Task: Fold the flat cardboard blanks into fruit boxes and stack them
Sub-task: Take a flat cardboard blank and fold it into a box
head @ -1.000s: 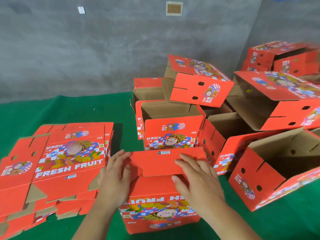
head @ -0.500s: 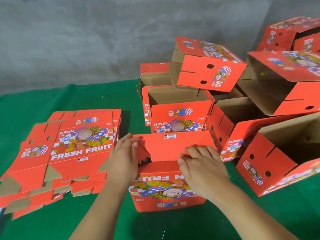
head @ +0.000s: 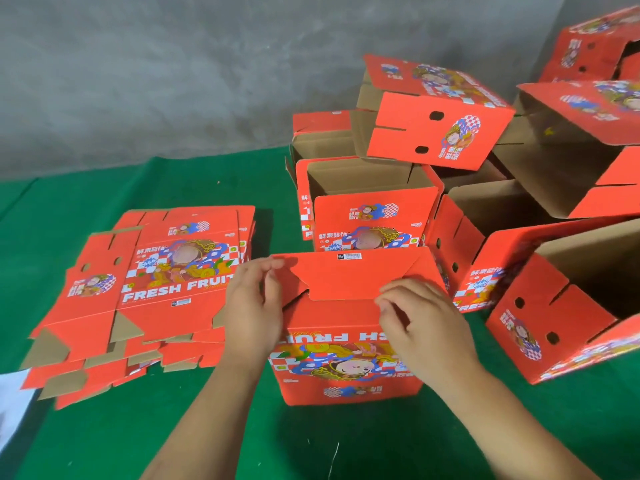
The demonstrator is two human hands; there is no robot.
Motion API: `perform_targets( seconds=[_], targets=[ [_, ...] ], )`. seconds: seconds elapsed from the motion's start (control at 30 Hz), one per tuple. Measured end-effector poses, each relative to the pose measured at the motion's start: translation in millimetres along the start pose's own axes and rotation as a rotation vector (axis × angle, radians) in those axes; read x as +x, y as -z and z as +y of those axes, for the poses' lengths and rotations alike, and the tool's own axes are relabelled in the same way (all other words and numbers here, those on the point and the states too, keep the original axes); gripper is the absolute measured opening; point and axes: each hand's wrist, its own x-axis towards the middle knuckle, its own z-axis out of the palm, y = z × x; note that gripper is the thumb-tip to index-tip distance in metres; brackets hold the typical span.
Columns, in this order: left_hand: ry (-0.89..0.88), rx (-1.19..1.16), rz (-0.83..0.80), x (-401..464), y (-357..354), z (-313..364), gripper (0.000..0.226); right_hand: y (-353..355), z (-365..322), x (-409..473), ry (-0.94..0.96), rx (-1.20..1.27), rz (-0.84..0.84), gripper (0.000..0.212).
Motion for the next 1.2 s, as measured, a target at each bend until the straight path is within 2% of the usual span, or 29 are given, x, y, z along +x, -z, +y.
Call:
perform_targets(
  seconds=[0.1, 0.23, 0.37, 0.67, 0.87, 1.03, 1.13, 1.2],
  targets=[
    [-0.003, -0.049, 0.016, -1, -1, -3, 0.024, 6, 3, 2, -0.045, 0.042, -0.076, 0.012],
    [0.073, -0.096, -0.006, -3, -3, -7, 0.020, 10, -5, 5, 0.027, -0.247, -0.286, 0.040],
    [0.134, -0.111, -0.070, -4, -4, -6, 0.023, 8, -9, 13, -0.004, -0.403, -0.488, 0.080],
    [0.136, -0.101, -0.135, 6, -6, -5, 0.039, -6, -11, 31, -0.063, -0.412, -0.612, 0.113],
    [0.159, -0.081, -0.143, 9, -5, -4, 0.036, -5, -8, 31, -0.043, -0.412, -0.590, 0.104],
    [0.182, -0.075, -0.152, 10, -5, -2, 0.031, -3, -2, 40, 0.023, -0.428, -0.640, 0.106],
    [0.224, -0.052, -0.142, 9, -7, -2, 0.021, -5, 3, 49, 0.010, -0.410, -0.647, 0.098],
    [0.271, -0.049, -0.141, 10, -9, -2, 0.021, -2, 8, 54, -0.038, -0.309, -0.680, 0.090]
  ],
)
